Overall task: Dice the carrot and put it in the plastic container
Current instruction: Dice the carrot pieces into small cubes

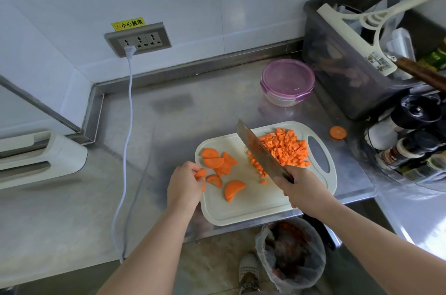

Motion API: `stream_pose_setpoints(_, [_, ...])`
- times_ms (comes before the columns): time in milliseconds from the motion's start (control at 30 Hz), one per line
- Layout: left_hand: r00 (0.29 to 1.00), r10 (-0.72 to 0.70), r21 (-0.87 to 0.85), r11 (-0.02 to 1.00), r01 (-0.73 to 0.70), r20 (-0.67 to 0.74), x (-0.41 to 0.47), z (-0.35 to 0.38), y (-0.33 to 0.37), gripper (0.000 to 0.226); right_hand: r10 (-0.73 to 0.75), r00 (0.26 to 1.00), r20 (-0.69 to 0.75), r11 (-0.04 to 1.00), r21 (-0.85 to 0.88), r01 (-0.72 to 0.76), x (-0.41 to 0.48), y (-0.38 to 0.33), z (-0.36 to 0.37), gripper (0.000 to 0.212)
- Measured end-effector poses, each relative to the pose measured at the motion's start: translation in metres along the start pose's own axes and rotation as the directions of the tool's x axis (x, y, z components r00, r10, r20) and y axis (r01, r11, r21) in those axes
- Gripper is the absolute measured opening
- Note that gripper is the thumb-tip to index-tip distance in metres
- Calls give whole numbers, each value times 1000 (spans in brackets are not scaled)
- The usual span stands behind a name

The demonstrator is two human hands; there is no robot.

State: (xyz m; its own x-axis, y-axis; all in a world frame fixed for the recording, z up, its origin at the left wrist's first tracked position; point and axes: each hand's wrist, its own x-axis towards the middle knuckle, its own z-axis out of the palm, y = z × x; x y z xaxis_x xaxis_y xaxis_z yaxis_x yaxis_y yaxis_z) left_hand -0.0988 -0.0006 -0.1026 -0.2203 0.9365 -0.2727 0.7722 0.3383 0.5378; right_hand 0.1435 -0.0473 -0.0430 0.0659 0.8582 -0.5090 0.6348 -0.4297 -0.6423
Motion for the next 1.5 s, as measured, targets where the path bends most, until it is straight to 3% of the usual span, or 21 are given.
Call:
stream_pose_setpoints(67, [997,45,-128,990,-53,-62,-5,-6,2,10,5,1000,-2,1000,8,-5,-1,1,-1,19])
stream_pose_setpoints(133, [987,120,-254,956,-145,-110,-12,-11,11,19,15,1000,-7,1000,11,-15,-1,3,-2,17])
stream_pose_setpoints(233, [978,203,-301,937,-177,57,-26,-3,30,22,24,1000,2,999,23,-24,-3,4,-3,17])
stream_pose_setpoints(333, [948,215,-210,963,-166,233,-34,16,40,12,29,999,21,998,47,-30,-6,4,-1,20])
stream_pose_setpoints(500, [934,273,20,958,-285,230,-33,21,39,20,40,999,24,997,67,-42,-7,7,2,21])
stream_pose_setpoints(600, [904,302,206,905,-372,303,-37,19,39,36,44,999,26,997,65,-45,-8,9,5,21])
stream_pose_setpoints(700, [883,323,352,827,-438,340,-40,22,45,35,31,999,39,999,41,-32,-11,10,13,23])
stream_pose_setpoints(867, [932,263,337,879,-338,249,-43,30,55,39,18,998,54,1000,6,-18,-13,15,36,24])
stream_pose_setpoints(1133, [960,229,274,924,-266,159,-44,42,76,42,7,991,-135,993,-114,-23,-2,28,30,18])
stream_pose_setpoints(1267, [986,114,41,992,-119,124,-45,46,84,47,-18,993,-120,994,-105,5,-3,25,34,19])
stream_pose_setpoints(1367, [990,45,-155,988,-24,134,-50,44,85,35,-31,994,-109,996,-91,21,-7,25,39,18])
stream_pose_setpoints(1500, [987,23,-255,967,19,160,-62,41,78,24,-38,994,-98,995,-92,29,-6,21,46,16])
